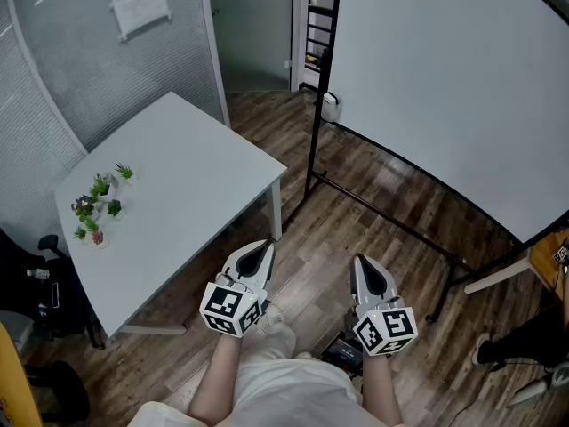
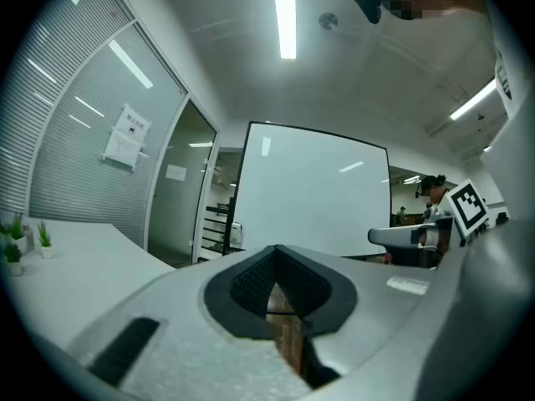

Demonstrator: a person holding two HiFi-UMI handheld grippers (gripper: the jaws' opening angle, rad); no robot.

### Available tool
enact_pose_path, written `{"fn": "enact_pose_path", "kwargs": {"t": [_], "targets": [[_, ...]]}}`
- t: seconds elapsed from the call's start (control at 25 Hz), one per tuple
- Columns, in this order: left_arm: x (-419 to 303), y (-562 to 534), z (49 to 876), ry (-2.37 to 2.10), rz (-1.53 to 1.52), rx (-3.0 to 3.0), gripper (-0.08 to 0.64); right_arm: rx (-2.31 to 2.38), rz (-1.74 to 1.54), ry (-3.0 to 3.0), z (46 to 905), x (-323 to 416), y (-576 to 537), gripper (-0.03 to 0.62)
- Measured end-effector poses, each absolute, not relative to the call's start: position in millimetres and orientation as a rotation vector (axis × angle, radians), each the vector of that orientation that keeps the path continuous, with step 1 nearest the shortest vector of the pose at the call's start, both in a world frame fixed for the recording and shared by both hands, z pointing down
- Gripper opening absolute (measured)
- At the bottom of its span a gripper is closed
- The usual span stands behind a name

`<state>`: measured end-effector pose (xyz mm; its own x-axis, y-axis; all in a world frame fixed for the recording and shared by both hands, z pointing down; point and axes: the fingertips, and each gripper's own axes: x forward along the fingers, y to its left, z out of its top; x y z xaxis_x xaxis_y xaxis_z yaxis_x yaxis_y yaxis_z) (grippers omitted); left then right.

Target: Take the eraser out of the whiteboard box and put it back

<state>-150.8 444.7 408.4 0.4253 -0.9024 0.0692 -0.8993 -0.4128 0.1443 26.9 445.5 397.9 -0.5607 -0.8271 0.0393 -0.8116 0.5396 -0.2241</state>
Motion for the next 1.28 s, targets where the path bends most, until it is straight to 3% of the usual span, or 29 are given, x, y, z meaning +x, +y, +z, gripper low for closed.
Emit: {"fn": "enact_pose_path", "kwargs": {"t": [0.56, 0.6, 0.64, 0.68, 0.72, 1.28], "targets": [[-141.3, 453.8, 406.1, -1.606, 0.002, 2.497, 0.005, -1.406, -0.297, 2.715, 394.0, 38.4, 454.4, 0.011], [-140.1, 451.8, 409.6, -1.587, -0.001, 2.480, 0.050, -1.386, -0.291, 2.733, 394.7, 35.5, 455.2, 0.013], [-138.1, 450.1, 413.2, -1.560, -0.008, 2.461, 0.256, -1.369, -0.288, 2.754, 396.2, 32.4, 455.9, 0.120], [-136.0, 449.3, 415.8, -1.536, -0.018, 2.446, 0.378, -1.360, -0.288, 2.771, 398.3, 30.3, 456.6, 0.272], [-134.0, 449.3, 417.0, -1.523, -0.028, 2.437, 0.408, -1.359, -0.288, 2.784, 400.3, 29.6, 457.2, 0.323], [-88.3, 412.6, 424.0, -1.494, -0.050, 2.468, 0.417, -1.401, -0.288, 2.776, 409.4, 77.9, 428.5, 0.337]]}}
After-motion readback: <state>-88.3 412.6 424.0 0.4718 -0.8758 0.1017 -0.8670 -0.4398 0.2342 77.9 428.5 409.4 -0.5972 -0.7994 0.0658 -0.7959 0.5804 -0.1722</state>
